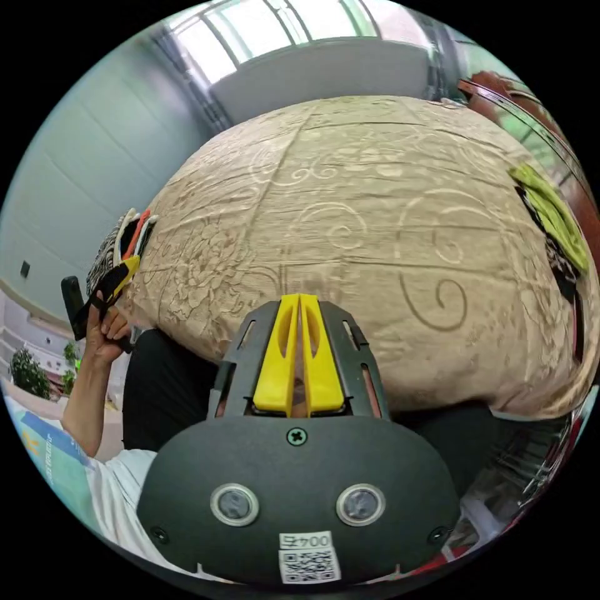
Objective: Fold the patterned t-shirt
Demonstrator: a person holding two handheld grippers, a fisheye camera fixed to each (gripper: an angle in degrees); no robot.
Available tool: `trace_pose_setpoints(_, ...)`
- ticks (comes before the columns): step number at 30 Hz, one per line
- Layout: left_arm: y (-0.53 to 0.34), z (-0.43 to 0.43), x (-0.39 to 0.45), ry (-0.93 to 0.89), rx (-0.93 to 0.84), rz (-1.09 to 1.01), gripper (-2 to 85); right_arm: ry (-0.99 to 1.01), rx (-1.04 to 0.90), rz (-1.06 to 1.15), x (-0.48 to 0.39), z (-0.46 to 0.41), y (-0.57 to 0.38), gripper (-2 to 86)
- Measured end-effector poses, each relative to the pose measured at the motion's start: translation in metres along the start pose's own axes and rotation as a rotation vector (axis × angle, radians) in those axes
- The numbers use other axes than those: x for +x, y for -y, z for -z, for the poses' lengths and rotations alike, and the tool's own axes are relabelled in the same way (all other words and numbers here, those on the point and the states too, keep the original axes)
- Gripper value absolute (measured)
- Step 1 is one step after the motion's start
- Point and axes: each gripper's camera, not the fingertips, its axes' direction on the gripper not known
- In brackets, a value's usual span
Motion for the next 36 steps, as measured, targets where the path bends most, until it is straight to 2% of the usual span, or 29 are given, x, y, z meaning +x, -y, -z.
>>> trace_pose_setpoints(4,0.006,-0.083,0.073,-0.049,-0.104,-0.088,0.4,-0.13,0.165,-0.109,0.098,0.032,-0.044,5.7)
trace_pose_setpoints(9,0.014,-0.138,0.106,0.003,-0.208,-0.114,0.3,-0.42,0.332,-0.276,0.292,0.077,-0.056,8.7)
trace_pose_setpoints(15,0.025,-0.203,0.113,0.015,-0.336,-0.063,0.2,-0.652,0.294,-0.339,0.494,0.094,-0.011,13.5)
trace_pose_setpoints(19,0.028,-0.244,0.106,-0.004,-0.387,0.003,0.2,-0.638,0.216,-0.502,0.61,0.09,0.011,17.1)
trace_pose_setpoints(21,0.03,-0.257,0.101,-0.01,-0.399,0.033,0.2,-0.505,0.199,-0.684,0.682,0.084,0.005,19.1)
trace_pose_setpoints(24,0.037,-0.274,0.093,-0.011,-0.409,0.056,0.2,-0.372,0.207,-0.822,0.742,0.065,-0.016,20.4)
trace_pose_setpoints(29,0.049,-0.291,0.083,-0.042,-0.42,0.068,0.1,-0.358,0.142,-0.781,0.775,0.028,-0.035,20.7)
trace_pose_setpoints(32,0.052,-0.291,0.073,-0.061,-0.392,0.098,0.2,-0.424,0.139,-0.653,0.758,0.016,-0.058,20.7)
trace_pose_setpoints(36,0.052,-0.289,0.058,-0.103,-0.393,0.115,0.1,-0.577,-0.052,-0.396,0.754,-0.035,-0.076,19.9)
